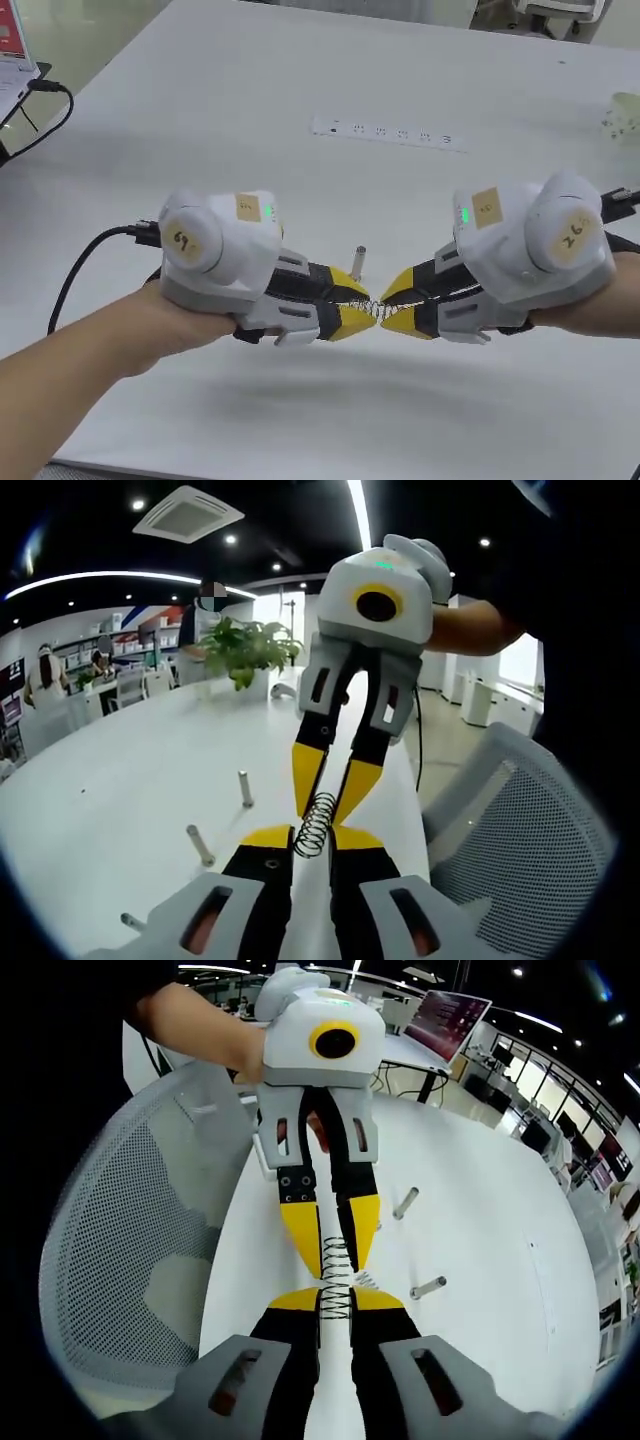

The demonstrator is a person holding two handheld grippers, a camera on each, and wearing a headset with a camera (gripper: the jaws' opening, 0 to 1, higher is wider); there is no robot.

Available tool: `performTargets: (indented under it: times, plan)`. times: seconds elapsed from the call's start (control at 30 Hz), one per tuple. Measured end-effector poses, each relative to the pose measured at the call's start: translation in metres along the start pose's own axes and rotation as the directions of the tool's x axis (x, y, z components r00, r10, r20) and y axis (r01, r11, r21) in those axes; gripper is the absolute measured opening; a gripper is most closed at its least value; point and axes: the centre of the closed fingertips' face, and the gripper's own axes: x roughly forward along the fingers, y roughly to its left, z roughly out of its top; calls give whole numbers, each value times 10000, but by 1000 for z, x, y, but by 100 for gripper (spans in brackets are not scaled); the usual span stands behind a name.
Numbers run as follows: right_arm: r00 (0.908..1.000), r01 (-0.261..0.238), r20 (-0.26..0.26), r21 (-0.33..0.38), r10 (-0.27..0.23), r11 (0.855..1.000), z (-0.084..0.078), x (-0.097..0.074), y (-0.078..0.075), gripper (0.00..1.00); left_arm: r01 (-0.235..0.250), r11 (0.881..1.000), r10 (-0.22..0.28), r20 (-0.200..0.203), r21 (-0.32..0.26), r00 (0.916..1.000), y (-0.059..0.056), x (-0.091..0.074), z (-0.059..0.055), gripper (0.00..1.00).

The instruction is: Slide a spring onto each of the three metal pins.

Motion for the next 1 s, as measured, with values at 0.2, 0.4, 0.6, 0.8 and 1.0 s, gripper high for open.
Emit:
performTargets:
  times: [0.2, 0.4, 0.6, 0.8, 1.0]
  plan:
    - [10000, -1, 83, 29, 1, 10000, 0, 0, 0, 8, 6, 10000, -6, 18, 68, 10000, 0, 0, 0, 5]
    - [9999, -47, 123, -90, 48, 9999, 1, 1, 2, 8, 98, 9999, -97, -59, 135, 9999, -3, -2, -1, 3]
    - [9999, -34, 125, -160, 36, 9999, 1, 1, 3, 8, 172, 9998, -171, -49, 56, 9998, -5, -3, -1, 2]
    - [9997, -59, 220, -143, 62, 9999, 2, 0, 4, 9, 216, 9998, -216, -9, 16, 9998, -6, -4, 0, 2]
    - [9994, -73, 323, -126, 77, 9999, 3, 0, 5, 9, 285, 9996, -285, -9, -72, 9996, -8, -4, 1, 2]
